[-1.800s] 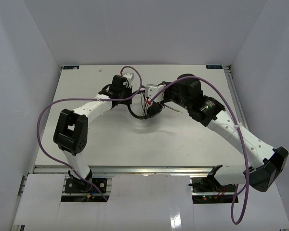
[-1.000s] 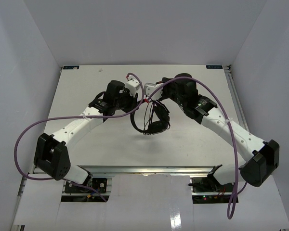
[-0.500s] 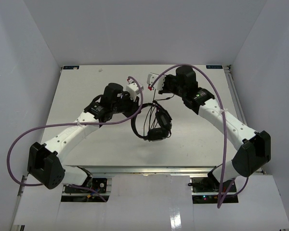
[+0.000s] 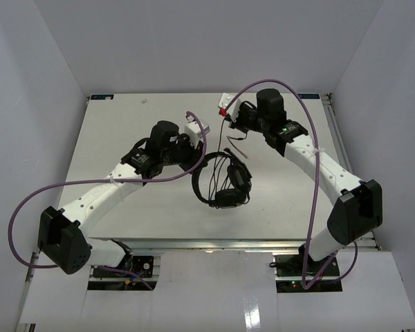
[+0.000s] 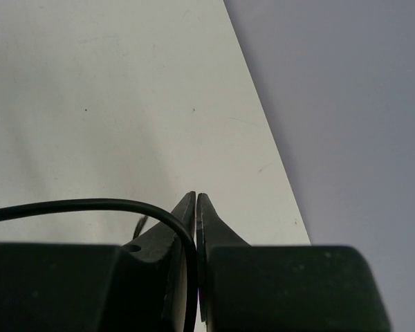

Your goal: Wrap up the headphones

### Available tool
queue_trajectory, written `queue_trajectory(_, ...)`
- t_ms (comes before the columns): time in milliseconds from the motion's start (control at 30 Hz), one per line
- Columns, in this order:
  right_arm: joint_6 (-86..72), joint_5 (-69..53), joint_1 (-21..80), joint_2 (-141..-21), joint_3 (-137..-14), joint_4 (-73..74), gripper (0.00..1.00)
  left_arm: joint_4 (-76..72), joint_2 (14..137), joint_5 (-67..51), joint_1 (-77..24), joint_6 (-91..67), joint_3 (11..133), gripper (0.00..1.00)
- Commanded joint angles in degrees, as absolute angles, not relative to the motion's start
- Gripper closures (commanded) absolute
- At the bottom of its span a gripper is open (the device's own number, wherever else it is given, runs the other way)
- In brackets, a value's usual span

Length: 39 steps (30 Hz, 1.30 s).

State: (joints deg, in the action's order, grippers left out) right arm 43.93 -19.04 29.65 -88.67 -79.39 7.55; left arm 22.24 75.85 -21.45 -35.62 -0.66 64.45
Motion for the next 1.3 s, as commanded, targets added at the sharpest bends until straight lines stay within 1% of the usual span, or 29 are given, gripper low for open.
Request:
queue_trajectory(0,40.2,-21.0,29.1,-89.9,-82.5,5.7,0.91,20.2,73.1,-24.6,-36.4,-2.6,67.6,1.0)
queue_trajectory(233,35.4,-24.9,25.1,-88.8,-78.4,5.0,0.92,21.1,71.6,-21.7,-36.3,-2.6,71.1,1.0)
queue_trajectory(533,29.3,-30.1,21.2,-85.6,-72.5,2.1,0.92,22.9,72.6,-18.2,-36.4,-1.8,75.5,1.0)
queue_trajectory(700,18.6,-45.2,18.7,-85.9,-67.9,-3.6,0.92,23.5,74.6,-16.6,-36.4,-2.2,82.3,1.0)
queue_trajectory(767,12.7,-52.8,18.5,-86.7,-64.7,-8.1,0.92,23.5,75.6,-15.9,-36.4,-2.5,85.8,1.0)
queue_trajectory(867,-0.7,-60.1,18.6,-88.9,-60.0,-25.3,0.91,23.9,77.8,-14.6,-36.4,-2.9,93.9,1.0)
queue_trajectory(933,-11.2,-62.5,18.9,-90.4,-58.4,-34.5,0.9,24.7,79.8,-14.1,-36.4,-3.3,98.0,1.0)
queue_trajectory(1033,-21.2,-64.2,19.8,-94.3,-59.1,-47.3,0.89,26.1,82.2,-12.4,-36.5,-3.8,105.1,1.0)
queue_trajectory(1167,-33.9,-64.9,21.6,-99.4,-60.5,-61.4,0.88,26.4,83.8,-9.0,-36.5,-4.6,109.4,1.0)
queue_trajectory(1267,-40.7,-64.7,23.2,-102.2,-60.4,-67.8,0.86,26.3,84.8,-6.4,-36.5,-5.3,111.9,1.0)
